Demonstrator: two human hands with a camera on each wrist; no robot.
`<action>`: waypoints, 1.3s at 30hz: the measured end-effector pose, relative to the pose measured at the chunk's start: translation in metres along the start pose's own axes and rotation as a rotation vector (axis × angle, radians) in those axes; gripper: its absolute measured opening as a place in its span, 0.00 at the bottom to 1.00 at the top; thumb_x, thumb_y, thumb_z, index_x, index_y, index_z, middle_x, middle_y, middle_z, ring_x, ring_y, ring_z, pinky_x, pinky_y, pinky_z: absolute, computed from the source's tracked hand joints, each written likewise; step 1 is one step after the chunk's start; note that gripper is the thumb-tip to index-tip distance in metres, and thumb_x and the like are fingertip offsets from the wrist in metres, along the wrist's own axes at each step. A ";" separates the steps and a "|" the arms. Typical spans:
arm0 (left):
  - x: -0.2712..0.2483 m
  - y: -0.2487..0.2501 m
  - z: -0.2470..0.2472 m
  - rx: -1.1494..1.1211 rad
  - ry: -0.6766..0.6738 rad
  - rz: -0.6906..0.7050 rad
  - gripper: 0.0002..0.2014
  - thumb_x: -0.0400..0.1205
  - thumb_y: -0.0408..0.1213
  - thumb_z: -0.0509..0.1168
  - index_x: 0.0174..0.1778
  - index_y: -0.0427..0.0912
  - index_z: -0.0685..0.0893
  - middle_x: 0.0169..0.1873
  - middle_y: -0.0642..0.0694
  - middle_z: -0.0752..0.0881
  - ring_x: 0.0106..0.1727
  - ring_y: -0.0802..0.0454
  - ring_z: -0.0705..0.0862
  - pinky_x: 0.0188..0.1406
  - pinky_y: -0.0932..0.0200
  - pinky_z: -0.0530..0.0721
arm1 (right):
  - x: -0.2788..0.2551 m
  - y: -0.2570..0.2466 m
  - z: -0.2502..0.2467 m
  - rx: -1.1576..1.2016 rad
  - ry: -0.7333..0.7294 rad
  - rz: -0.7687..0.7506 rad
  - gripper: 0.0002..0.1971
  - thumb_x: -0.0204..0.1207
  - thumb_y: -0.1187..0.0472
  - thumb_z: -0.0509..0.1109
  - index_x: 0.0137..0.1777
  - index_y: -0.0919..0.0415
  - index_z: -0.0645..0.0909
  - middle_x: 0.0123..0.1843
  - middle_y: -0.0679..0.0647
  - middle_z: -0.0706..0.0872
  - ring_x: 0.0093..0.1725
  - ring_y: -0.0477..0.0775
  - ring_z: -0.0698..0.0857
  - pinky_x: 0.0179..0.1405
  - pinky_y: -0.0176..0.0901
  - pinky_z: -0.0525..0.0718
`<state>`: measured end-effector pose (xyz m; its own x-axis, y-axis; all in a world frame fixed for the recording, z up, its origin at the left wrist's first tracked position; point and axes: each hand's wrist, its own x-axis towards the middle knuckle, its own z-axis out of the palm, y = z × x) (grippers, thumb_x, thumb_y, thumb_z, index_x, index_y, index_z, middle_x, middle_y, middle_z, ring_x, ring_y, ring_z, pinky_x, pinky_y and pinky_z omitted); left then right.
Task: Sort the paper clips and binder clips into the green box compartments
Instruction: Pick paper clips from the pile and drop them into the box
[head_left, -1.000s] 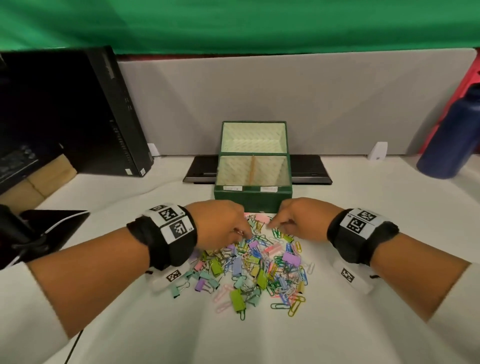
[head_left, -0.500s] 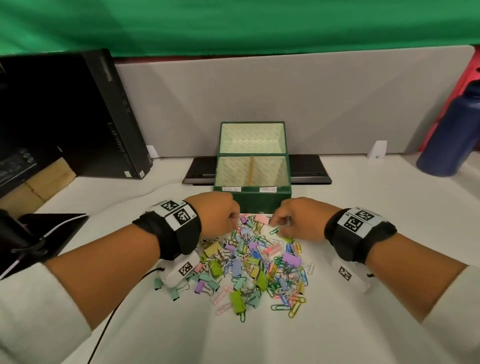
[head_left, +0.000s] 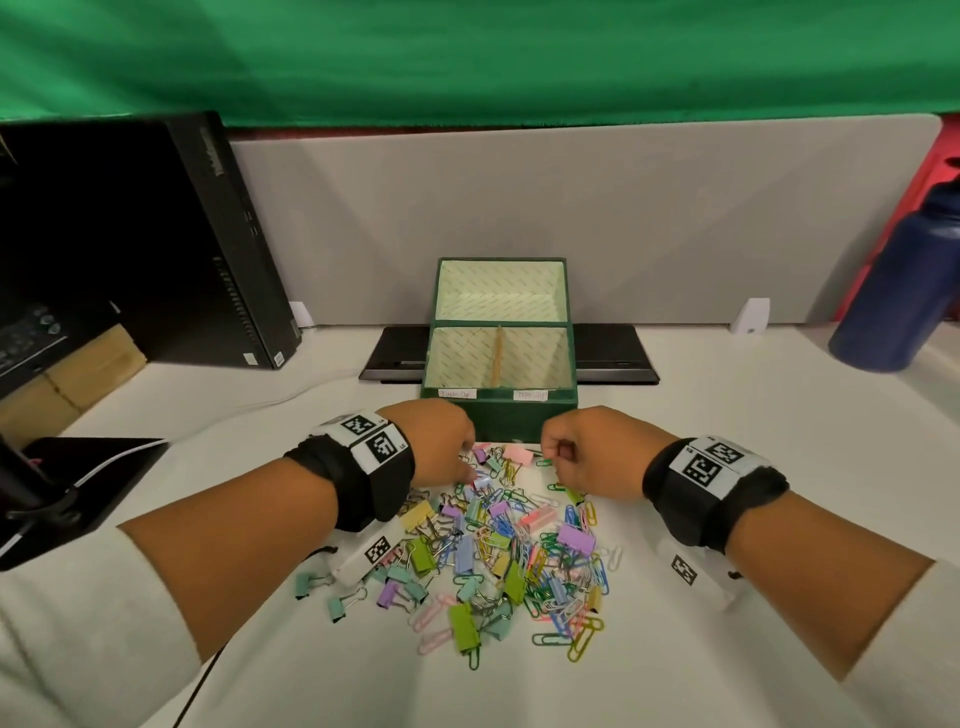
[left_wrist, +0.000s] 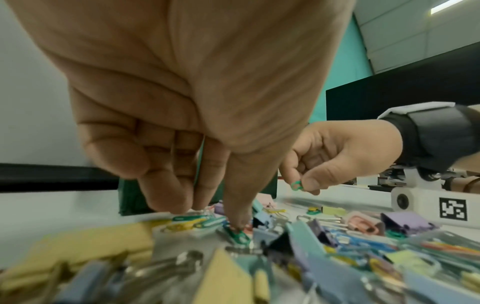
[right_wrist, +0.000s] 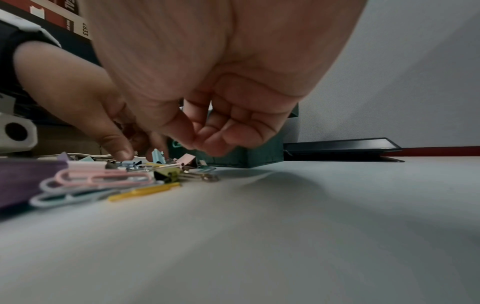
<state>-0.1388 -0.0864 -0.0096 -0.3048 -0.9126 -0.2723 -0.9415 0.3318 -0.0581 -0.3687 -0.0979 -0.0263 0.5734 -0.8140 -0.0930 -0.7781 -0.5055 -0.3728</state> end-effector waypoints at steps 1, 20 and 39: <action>-0.003 -0.001 0.002 -0.008 -0.012 0.003 0.15 0.83 0.52 0.65 0.62 0.50 0.86 0.55 0.49 0.87 0.47 0.51 0.81 0.47 0.59 0.78 | 0.000 -0.001 -0.001 0.000 0.001 0.006 0.07 0.77 0.61 0.68 0.49 0.47 0.83 0.39 0.45 0.83 0.38 0.46 0.80 0.36 0.34 0.76; -0.012 -0.005 0.005 -0.062 -0.020 0.080 0.09 0.79 0.36 0.62 0.33 0.49 0.77 0.40 0.47 0.85 0.37 0.51 0.79 0.30 0.62 0.70 | 0.005 0.003 0.001 -0.027 -0.102 0.070 0.08 0.86 0.51 0.61 0.60 0.46 0.79 0.53 0.46 0.83 0.47 0.47 0.81 0.47 0.40 0.81; -0.010 0.000 0.009 -0.122 0.026 0.066 0.09 0.81 0.41 0.68 0.54 0.48 0.89 0.53 0.51 0.88 0.51 0.51 0.85 0.48 0.60 0.80 | 0.006 0.001 0.001 -0.109 -0.096 0.133 0.03 0.80 0.57 0.67 0.48 0.48 0.81 0.46 0.44 0.83 0.46 0.48 0.82 0.36 0.32 0.73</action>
<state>-0.1347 -0.0748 -0.0154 -0.3688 -0.8962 -0.2467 -0.9293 0.3612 0.0772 -0.3661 -0.1029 -0.0285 0.4817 -0.8472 -0.2239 -0.8686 -0.4278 -0.2501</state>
